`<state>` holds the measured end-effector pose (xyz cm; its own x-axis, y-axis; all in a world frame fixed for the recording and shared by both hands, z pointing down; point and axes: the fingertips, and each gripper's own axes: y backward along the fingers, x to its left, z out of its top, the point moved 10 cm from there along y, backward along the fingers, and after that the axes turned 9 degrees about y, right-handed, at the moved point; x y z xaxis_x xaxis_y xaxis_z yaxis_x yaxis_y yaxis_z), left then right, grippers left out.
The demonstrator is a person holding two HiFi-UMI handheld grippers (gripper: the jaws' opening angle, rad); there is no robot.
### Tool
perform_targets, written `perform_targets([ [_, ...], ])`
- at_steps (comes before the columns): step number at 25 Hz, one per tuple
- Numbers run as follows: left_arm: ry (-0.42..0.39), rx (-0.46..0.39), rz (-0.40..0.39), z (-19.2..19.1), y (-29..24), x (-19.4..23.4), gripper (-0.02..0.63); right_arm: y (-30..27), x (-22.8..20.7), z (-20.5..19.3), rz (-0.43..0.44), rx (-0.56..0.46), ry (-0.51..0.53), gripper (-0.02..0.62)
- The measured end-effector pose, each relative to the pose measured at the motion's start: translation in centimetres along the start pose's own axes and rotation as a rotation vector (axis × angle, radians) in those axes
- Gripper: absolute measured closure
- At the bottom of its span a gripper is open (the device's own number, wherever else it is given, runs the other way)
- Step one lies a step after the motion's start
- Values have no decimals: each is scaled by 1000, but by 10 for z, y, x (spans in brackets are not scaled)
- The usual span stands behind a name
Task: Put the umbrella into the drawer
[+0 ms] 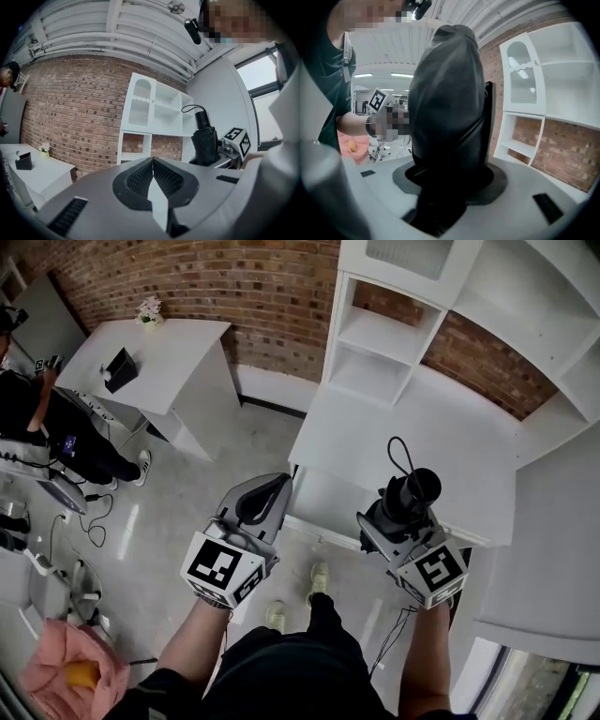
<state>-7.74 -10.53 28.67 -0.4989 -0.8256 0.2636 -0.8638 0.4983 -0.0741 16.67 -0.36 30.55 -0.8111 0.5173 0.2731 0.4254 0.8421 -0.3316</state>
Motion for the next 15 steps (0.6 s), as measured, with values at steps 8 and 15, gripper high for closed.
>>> perform_targets([
  [8,19,25,78,-28,-63,24,600,-58,-48,-67,177,74,17,393],
  [15,42,44,163,-61,-93,44,600,-113,-53,-136,382,149,51,393],
])
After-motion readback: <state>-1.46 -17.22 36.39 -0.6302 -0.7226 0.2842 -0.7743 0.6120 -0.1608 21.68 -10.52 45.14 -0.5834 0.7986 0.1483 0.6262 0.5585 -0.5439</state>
